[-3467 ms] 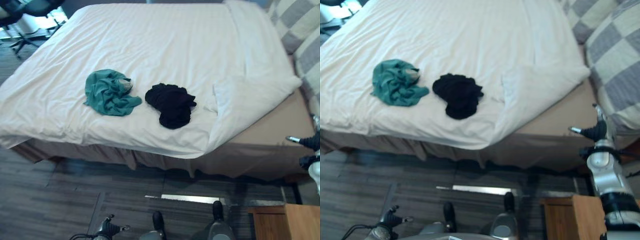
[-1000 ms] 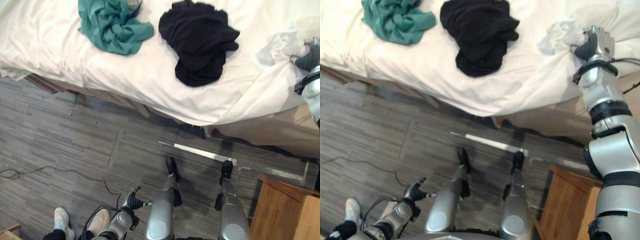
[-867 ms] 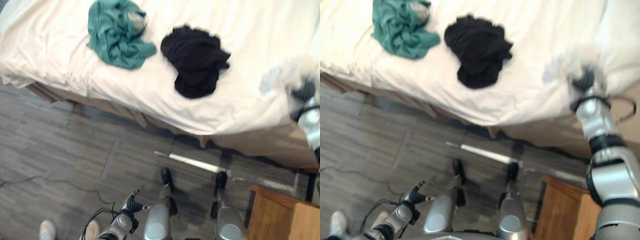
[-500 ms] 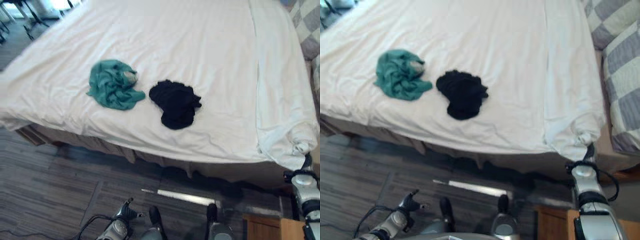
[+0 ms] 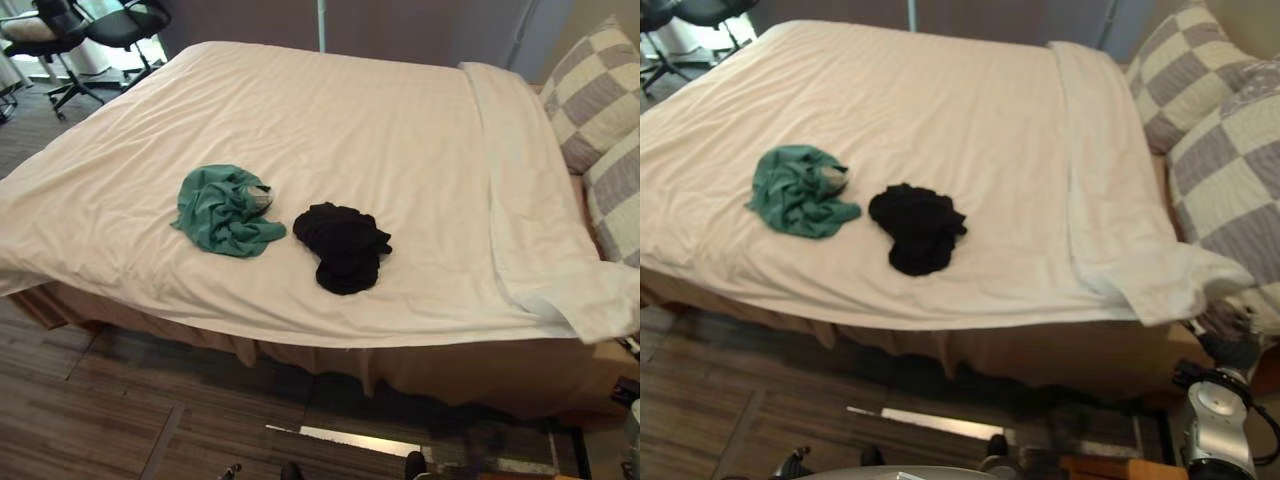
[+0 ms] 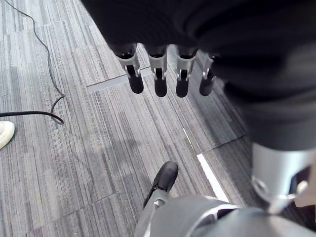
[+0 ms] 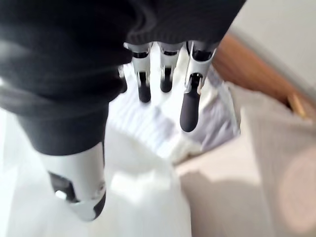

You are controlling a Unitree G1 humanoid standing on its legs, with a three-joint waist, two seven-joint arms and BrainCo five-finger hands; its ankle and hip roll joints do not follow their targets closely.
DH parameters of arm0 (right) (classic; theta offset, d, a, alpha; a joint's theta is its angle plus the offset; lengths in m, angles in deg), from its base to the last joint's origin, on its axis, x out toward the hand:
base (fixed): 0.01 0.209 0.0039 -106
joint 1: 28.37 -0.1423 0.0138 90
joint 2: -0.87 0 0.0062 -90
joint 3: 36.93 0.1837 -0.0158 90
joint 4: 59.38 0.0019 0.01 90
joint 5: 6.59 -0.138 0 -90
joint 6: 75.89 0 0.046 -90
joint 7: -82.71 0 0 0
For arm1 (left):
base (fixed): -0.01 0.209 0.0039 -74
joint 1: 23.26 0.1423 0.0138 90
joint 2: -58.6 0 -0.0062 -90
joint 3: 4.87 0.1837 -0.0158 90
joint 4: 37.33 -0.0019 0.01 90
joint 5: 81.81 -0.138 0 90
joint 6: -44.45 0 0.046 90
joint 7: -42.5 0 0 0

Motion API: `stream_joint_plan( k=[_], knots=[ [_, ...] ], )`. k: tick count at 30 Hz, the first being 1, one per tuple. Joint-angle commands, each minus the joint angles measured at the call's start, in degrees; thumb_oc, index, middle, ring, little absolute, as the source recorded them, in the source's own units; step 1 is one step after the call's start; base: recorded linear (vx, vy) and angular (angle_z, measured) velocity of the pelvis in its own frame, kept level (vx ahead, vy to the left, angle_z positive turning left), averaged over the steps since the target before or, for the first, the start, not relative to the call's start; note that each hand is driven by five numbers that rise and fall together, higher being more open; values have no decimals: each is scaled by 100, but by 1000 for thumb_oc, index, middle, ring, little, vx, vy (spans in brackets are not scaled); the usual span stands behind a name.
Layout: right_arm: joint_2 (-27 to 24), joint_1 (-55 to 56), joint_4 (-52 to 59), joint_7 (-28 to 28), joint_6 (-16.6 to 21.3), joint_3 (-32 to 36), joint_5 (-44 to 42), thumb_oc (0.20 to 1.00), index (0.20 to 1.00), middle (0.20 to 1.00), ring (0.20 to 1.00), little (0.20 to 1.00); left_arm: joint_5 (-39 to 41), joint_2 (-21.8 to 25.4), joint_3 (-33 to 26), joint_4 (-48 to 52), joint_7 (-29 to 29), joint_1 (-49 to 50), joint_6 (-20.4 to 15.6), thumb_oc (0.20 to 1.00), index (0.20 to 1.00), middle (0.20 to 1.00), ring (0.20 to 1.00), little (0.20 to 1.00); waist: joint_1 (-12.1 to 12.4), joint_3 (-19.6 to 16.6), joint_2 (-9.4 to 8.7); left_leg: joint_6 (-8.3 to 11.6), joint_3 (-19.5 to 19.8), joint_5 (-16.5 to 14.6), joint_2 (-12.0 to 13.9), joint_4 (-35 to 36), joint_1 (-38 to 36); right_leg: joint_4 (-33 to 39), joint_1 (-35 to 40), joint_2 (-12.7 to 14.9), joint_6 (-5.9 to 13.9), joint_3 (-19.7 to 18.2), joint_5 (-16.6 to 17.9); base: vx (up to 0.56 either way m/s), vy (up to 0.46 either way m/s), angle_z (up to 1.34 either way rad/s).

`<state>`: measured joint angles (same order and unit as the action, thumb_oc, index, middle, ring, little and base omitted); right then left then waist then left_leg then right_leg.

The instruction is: Tidy up the quilt and then pick up the clothes from the bed and put them into the laundry hamper.

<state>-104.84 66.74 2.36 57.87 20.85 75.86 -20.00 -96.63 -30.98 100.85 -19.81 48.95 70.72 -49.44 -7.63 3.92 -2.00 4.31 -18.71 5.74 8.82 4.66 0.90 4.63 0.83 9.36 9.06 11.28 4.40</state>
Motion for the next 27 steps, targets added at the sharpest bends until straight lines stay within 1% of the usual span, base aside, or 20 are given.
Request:
stream_joint_plan(
  k=[1,2,3,4,7,8,11,13,14,15,16,17,18,19,20,21,22,23,26,27],
  knots=[
    [-515,-175,419,-469,221,207,730,1000,1000,1000,1000,1000,-234,12,-211,-274,51,-436,51,1000,1000,1000,1000,1000,-74,368,-66,424,-258,-304,333,34,-336,23,-280,74,240,-293,97,19,-4,-26],
    [-621,-287,527,-475,211,163,804,1000,1000,1000,1000,1000,-230,26,-189,-262,45,-440,49,1000,1000,1000,1000,1000,-44,382,-68,425,-242,-330,334,34,-361,16,-251,71,248,-288,68,1,-19,-34],
    [-907,-643,672,-461,176,-22,1008,1000,1000,1000,1000,1000,-216,37,-134,-224,18,-472,36,1000,1000,1000,1000,1000,26,412,-71,420,-208,-293,344,34,-337,23,-256,63,231,-273,79,17,-10,-21],
    [-1078,-857,716,-438,164,-180,1102,1000,1000,1000,1000,1000,-195,51,-67,-193,11,-489,25,1000,1000,1000,1000,1000,77,431,-71,425,-193,-305,347,34,-348,17,-233,62,233,-258,46,1,-19,-7],
    [-1448,-1643,535,-390,139,-730,1172,1000,1000,1000,1000,1000,-117,82,92,-101,2,-597,-11,1000,1000,1000,1000,1000,187,502,-63,436,-128,-244,359,34,-251,20,-279,57,217,-229,64,-38,-29,3],
    [-1663,-2287,291,-369,106,-1182,1142,200,200,200,200,200,-42,107,287,-67,16,-704,-44,1000,1000,1000,1000,1000,279,604,-42,453,-75,-229,365,34,-184,2,-319,56,225,-199,41,-90,-42,6],
    [-1848,-3007,-140,-351,136,-1618,906,200,200,200,200,200,61,128,485,-25,45,-811,-83,1000,1000,1000,1000,1000,340,725,-8,465,-13,-144,353,34,-26,-17,-452,59,209,-198,83,-72,-26,15],
    [-2027,-3860,-800,-331,179,-2101,561,200,200,200,200,200,238,160,687,23,70,-950,-142,1000,1000,1000,1000,1000,403,911,67,476,25,-73,335,34,142,-103,-644,72,202,-222,92,-121,-36,24],
    [-2171,-4330,-1075,-350,206,-2354,449,200,200,200,200,200,333,163,712,46,84,-1022,-162,1000,1000,1000,1000,1000,394,1008,147,478,48,-23,323,34,262,-190,-794,85,195,-238,79,-116,-31,10],
    [-2238,-4589,-1258,-395,195,-2443,413,200,200,200,200,200,416,197,774,80,107,-1047,-193,1000,1000,1000,1000,1000,424,1088,199,481,51,6,302,34,332,-247,-886,103,196,-244,86,-133,-25,9],
    [-2431,-5191,-1687,-504,194,-2717,355,200,200,200,200,200,626,221,867,191,147,-1111,-257,1000,1000,1000,1000,1000,454,1287,376,484,41,103,251,34,534,-401,-1146,150,192,-280,75,-89,-15,11],
    [-2442,-5244,-1718,-502,203,-2758,347,200,200,200,200,200,632,209,858,192,145,-1120,-256,1000,1000,1000,1000,1000,447,1285,388,483,38,106,252,34,548,-419,-1172,151,191,-286,70,-89,-2,8],
    [-2497,-5403,-1878,-542,181,-2812,327,200,200,200,200,200,693,229,895,247,162,-1110,-284,1000,1000,1000,1000,1000,452,1350,469,486,14,133,228,34,612,-470,-1270,170,191,-286,70,-28,9,10],
    [-2505,-5446,-1902,-540,188,-2846,320,200,200,200,200,200,696,219,887,249,161,-1114,-283,1000,1000,1000,1000,1000,446,1343,479,485,12,136,228,34,628,-487,-1297,171,191,-291,65,-104,15,7],
    [-2615,-5905,-2466,-687,233,-3052,217,200,200,200,200,200,841,166,1026,400,200,-1134,-346,1000,1000,1000,1000,1000,407,1619,742,480,-93,200,171,34,876,-713,-1701,251,204,-374,24,-87,4,9],
    [-2617,-5927,-2476,-686,236,-3068,214,200,200,200,200,200,842,162,1020,400,200,-1139,-345,1000,1000,1000,1000,1000,411,1608,745,478,-100,218,175,34,902,-713,-1732,246,196,-383,44,-138,16,-10],
    [-2549,-5892,-2538,-808,278,-2978,117,200,200,200,200,200,932,99,1031,462,225,-1110,-347,1000,1000,1000,1000,1000,366,1791,889,461,-172,231,161,32,1035,-901,-2030,286,204,-466,2,-61,10,-14],
    [-2548,-5881,-2531,-809,275,-2969,120,200,200,200,200,200,932,101,1034,462,224,-1110,-347,1000,1000,1000,1000,1000,375,1780,885,461,-178,231,160,32,1045,-914,-2049,286,203,-474,-3,-93,28,-22],
    [-2157,-5289,-2123,-1025,368,-2616,166,200,200,200,200,200,997,-53,947,473,275,-1073,-314,1000,1000,1000,1000,1000,282,2054,1013,399,-292,195,122,-116,1286,-1189,-2522,243,178,-676,-67,-78,29,-21],
    [-2001,-5010,-1930,-1070,356,-2460,238,200,200,200,200,200,988,-62,922,463,289,-1088,-297,1000,1000,1000,1000,1000,284,2109,1007,387,-301,153,130,-259,1393,-1304,-2669,230,164,-738,-95,-81,-11,-31]
  ],
)
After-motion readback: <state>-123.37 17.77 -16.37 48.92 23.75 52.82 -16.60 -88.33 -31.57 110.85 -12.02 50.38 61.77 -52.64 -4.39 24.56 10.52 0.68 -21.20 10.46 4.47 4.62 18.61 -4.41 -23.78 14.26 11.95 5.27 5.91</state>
